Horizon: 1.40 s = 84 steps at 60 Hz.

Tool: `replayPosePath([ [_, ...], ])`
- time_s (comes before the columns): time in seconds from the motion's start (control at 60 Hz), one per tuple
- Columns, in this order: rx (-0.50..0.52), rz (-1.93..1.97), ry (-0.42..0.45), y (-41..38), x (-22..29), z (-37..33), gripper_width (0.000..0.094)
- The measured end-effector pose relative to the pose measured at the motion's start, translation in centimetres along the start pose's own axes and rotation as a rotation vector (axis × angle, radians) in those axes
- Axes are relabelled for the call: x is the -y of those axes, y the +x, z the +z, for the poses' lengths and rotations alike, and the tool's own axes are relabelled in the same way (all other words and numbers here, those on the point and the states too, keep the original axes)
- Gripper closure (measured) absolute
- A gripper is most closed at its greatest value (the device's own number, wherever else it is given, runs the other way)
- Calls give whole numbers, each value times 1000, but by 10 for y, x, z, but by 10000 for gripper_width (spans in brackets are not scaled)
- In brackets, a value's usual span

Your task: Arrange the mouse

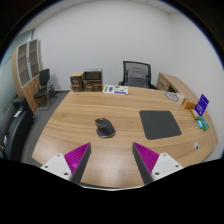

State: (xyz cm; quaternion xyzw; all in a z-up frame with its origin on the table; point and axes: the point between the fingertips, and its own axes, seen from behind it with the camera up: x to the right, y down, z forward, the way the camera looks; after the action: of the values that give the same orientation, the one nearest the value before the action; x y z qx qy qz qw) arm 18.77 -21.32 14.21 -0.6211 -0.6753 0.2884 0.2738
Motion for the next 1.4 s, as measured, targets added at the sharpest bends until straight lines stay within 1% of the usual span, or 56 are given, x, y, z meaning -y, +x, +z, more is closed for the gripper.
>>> replayPosePath([
  [0.267,-64,11,19,-11,4,91,74],
  [0.6,-99,-4,-6,-11,9,190,74],
  [0.65,-103,-2,-9,-8,10,200,75],
  [0.667,-99,-3,-12,-10,11,203,65],
  [0.733,-82,3,-22,-12,11,216,74],
  [0.867,-84,-2,-5,-7,25,232,75],
  [1.1,-61,42,-16,-3,38,255,87],
  [1.167,-47,47,-20,-5,40,259,108],
  [1.2,-41,51,-20,-5,41,260,137],
  [1.283,-15,57,-23,-11,41,264,252],
  [1.317,-6,56,-23,-13,42,264,318],
  [1.333,1,57,-23,-15,42,264,377],
  [1.4,-14,43,-27,-12,42,264,432],
])
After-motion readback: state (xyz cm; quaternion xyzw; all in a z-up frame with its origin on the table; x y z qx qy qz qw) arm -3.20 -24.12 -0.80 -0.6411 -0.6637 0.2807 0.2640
